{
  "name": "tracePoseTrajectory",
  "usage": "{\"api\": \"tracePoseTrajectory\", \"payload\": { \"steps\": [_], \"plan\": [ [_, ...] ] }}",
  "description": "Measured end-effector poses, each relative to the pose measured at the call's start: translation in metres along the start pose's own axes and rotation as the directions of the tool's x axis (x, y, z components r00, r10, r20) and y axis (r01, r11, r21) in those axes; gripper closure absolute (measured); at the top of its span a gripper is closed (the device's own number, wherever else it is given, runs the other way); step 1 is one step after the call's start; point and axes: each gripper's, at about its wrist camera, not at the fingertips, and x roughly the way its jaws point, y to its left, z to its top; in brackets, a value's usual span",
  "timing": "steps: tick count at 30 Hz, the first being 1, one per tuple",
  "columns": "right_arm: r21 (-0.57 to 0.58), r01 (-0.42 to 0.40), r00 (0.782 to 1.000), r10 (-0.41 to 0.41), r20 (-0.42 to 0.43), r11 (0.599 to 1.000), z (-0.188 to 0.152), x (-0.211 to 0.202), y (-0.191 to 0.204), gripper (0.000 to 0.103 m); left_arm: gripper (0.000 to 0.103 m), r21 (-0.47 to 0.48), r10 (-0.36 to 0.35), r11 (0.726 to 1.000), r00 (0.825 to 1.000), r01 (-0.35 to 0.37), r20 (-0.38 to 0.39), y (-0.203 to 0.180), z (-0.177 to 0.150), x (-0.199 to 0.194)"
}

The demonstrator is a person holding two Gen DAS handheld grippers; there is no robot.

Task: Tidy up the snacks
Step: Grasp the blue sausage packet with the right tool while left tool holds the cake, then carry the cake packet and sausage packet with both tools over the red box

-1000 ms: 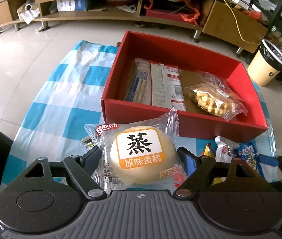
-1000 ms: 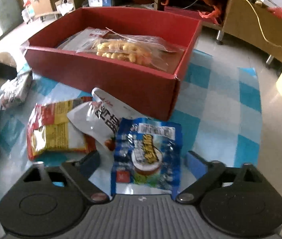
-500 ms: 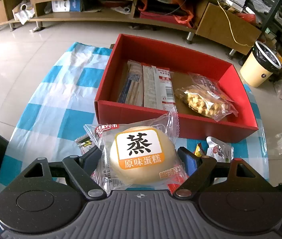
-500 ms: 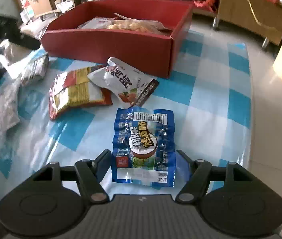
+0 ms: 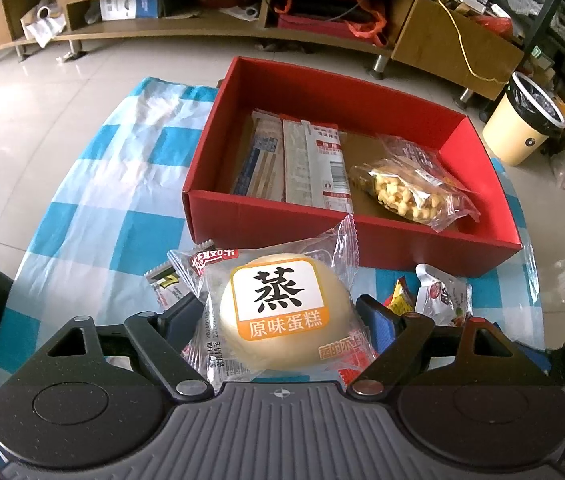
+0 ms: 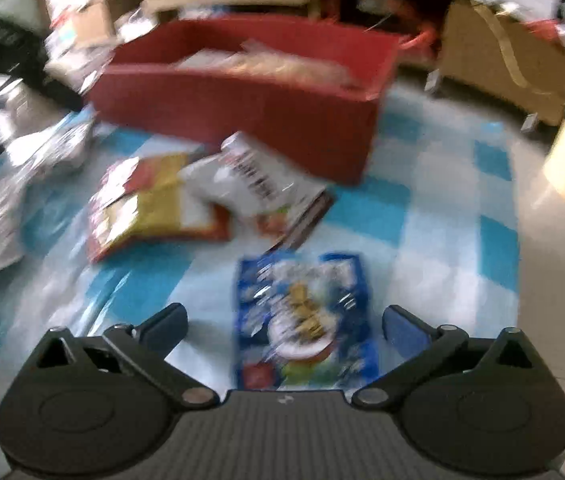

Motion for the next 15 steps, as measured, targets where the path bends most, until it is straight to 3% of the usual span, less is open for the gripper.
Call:
{"api": "tracePoseTrajectory", "payload": {
  "steps": [4, 6, 9, 15],
  "plan": [
    [-0.004, -0.02, 0.999, 0.019, -0.047, 1.0, 0.008, 0.001, -0.004, 0.0, 0.016, 0.002, -0.006, 1.0, 1.0, 0.006, -0.001, -0.001, 0.0, 0.0],
    [0.005, -0.015, 0.999, 0.015, -0.042, 1.0, 0.006, -0.004, -0.008, 0.01, 0.016, -0.001, -0.011, 1.0, 1.0, 0.011, 0.002, 0.0, 0.0, -0.001],
    [0.033, -0.001, 1.0, 0.002, -0.026, 0.999, 0.005, -0.011, -0.018, 0.036, 0.016, -0.01, -0.014, 1.0, 1.0, 0.014, 0.002, 0.003, 0.001, -0.001],
    [0.059, -0.006, 1.0, 0.007, -0.019, 0.998, 0.006, -0.017, -0.021, 0.036, 0.015, -0.001, -0.017, 1.0, 1.0, 0.017, 0.01, -0.001, 0.001, -0.004]
  ]
}}
